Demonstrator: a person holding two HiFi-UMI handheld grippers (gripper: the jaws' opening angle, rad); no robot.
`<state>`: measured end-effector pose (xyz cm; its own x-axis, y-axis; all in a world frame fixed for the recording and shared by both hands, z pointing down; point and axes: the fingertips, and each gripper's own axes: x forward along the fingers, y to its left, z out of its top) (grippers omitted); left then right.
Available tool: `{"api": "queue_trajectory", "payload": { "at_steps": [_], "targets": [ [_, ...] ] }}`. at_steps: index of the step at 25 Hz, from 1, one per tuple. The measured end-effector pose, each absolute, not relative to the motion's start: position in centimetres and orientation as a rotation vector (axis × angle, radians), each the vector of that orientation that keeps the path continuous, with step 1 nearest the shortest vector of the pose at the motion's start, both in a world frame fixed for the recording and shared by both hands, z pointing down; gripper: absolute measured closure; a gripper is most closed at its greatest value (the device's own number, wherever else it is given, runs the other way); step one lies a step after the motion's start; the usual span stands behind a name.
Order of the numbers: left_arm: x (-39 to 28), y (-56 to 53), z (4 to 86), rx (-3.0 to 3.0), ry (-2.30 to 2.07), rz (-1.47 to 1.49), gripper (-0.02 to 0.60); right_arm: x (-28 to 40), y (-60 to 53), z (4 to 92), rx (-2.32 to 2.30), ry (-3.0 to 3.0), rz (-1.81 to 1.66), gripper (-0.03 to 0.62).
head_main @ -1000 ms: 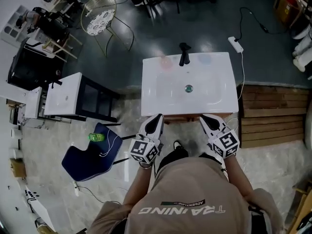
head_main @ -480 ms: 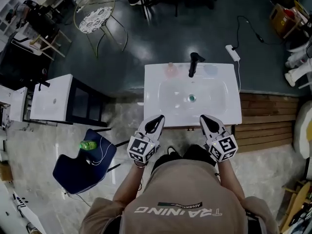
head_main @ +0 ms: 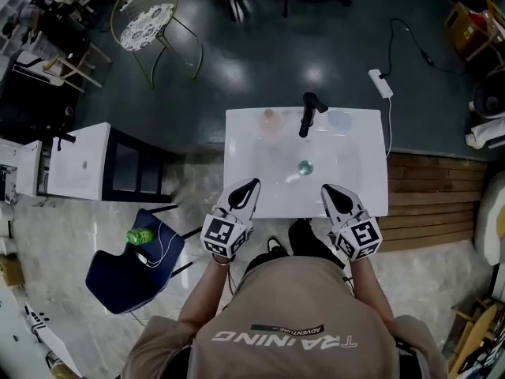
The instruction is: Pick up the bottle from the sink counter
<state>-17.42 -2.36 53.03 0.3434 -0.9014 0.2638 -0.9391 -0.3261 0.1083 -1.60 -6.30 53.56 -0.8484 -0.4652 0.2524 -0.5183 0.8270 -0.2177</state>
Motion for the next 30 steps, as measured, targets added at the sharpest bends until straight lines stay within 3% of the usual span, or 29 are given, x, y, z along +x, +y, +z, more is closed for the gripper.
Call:
{"api": "queue_trajectory", "payload": {
  "at_steps": [13, 25, 30],
  "targets": [
    [-21.6, -14.5, 52.0, 2.209, -1.925, 0.333, 0.574, -4.7, -17.4, 53.3, 0.489, -2.916, 0.377, 0.587],
    [-23.4, -18.5, 58.5, 2.234, -1.850, 0.345, 0.571, -7.3, -18.0, 56.4, 0.485, -2.834, 0.330, 0.586],
    [-22.5, -20.7, 62.2, 2.344, -1.767, 0.403, 0.459, -8.7, -18.0, 57.3, 0.506, -2.817, 0.366, 0.586]
  ]
}}
